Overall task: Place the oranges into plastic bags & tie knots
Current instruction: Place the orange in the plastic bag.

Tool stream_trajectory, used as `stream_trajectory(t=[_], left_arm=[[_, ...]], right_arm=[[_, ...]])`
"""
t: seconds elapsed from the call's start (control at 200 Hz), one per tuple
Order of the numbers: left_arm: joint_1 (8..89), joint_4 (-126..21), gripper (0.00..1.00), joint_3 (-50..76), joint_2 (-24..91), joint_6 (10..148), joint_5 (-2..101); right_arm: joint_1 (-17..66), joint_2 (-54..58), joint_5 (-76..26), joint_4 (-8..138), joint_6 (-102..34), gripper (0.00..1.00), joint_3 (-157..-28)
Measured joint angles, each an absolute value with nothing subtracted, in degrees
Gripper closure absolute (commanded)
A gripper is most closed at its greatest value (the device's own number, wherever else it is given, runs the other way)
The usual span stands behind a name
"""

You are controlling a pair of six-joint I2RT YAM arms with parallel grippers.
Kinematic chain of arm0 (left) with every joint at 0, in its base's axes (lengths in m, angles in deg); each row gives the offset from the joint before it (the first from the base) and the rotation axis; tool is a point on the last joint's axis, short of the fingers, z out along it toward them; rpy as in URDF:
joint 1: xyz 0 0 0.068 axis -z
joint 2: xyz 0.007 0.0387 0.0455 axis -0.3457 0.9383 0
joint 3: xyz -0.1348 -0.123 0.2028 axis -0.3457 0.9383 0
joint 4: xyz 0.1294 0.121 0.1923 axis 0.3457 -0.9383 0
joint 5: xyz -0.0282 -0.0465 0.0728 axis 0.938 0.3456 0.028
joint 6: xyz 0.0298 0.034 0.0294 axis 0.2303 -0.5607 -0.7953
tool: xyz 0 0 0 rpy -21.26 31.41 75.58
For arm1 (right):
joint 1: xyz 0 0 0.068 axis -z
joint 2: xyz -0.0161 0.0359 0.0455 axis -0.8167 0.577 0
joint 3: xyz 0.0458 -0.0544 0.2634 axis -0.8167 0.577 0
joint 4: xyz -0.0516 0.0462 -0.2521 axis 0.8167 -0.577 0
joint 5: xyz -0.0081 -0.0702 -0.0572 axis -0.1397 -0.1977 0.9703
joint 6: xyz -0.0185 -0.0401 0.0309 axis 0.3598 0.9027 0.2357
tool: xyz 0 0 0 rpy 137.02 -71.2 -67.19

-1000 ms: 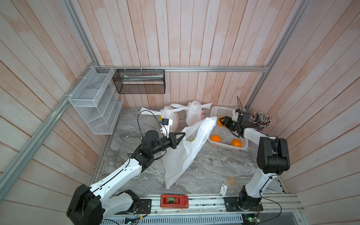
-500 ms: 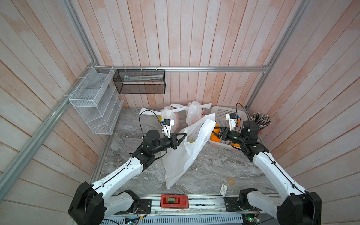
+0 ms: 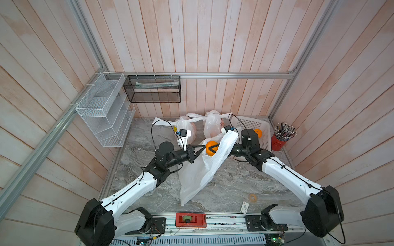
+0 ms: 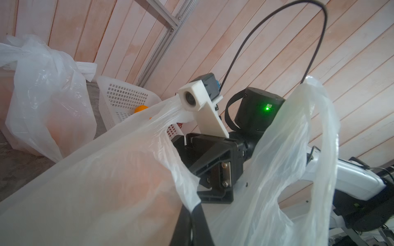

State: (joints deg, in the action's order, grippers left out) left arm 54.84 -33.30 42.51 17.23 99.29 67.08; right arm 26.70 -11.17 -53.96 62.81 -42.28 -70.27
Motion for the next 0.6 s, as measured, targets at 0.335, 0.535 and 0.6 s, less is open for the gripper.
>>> stream_trajectory(t=[0.335, 0.535, 0.6], left_arm=[[54.8, -32.2, 1.00, 42.9, 18.0, 99.6, 65.3], [54.7, -32.0, 1.00, 43.8, 18.4, 99.9, 64.2], [54.6, -31.9, 1.00, 44.3, 18.4, 100.2, 63.7]], right_arm=[[26.7, -13.1, -50.2, 59.8, -40.2, 0.05, -71.5], [26.9, -14.4, -47.6, 57.6, -40.1, 0.33, -71.4], [27.1, -15.4, -46.6, 56.6, -40.1, 0.38, -71.1]])
